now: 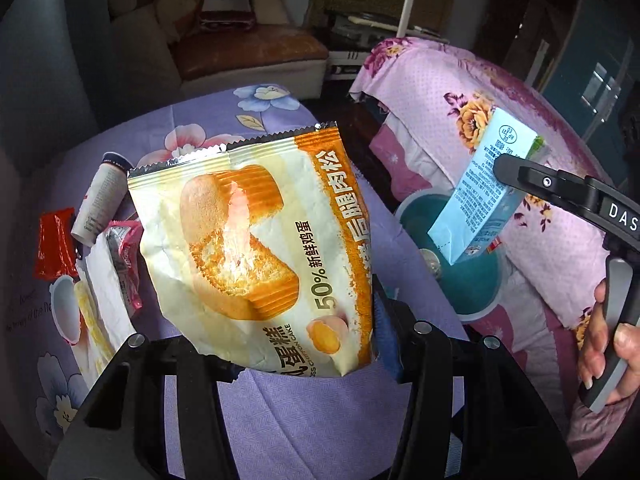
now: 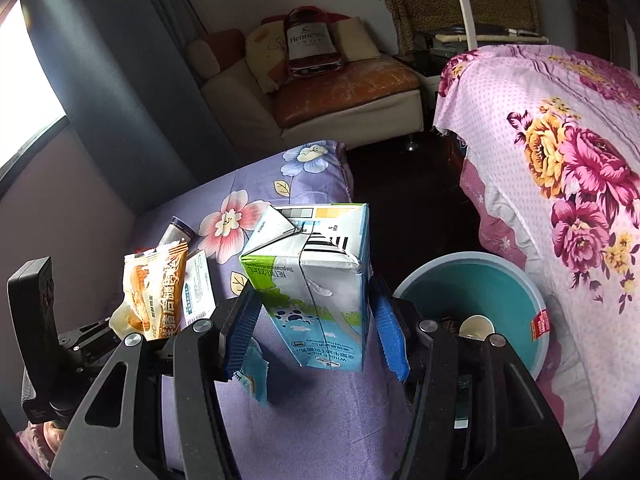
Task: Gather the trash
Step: 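Carry the milk carton and snack bag over the teal bin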
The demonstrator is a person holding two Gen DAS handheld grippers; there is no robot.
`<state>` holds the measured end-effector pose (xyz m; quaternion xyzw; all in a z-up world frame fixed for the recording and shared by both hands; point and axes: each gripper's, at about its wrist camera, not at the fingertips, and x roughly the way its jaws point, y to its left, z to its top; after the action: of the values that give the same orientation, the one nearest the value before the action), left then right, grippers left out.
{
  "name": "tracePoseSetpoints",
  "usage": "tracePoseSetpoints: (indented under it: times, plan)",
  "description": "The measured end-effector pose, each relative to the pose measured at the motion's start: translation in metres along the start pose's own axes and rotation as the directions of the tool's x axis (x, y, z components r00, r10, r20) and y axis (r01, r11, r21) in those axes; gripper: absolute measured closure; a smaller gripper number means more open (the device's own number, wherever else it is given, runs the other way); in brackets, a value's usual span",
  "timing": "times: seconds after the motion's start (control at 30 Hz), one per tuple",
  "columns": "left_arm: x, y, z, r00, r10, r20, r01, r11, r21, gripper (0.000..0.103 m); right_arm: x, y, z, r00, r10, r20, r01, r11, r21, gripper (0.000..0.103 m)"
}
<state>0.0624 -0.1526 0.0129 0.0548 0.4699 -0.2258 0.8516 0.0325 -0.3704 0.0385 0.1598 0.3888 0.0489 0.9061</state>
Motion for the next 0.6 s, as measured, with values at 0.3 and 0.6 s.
tracePoseSetpoints:
  times: [0.3, 0.6]
  plan:
    - [0.033, -0.084, 0.021, 0.997, -0.059, -0.052, 0.065, 0.990, 0.122, 0.051, -0.027, -0.074, -0.010, 0.997, -0.069, 0.046, 0.063, 0.992, 0.113, 0.051]
    - [0.071, -0.147, 0.028, 0.989, -0.075, -0.125, 0.101, 0.971, 0.216, 0.051, -0.044, -0.142, -0.029, 0.989, -0.140, 0.043, 0.128, 0.970, 0.208, 0.051]
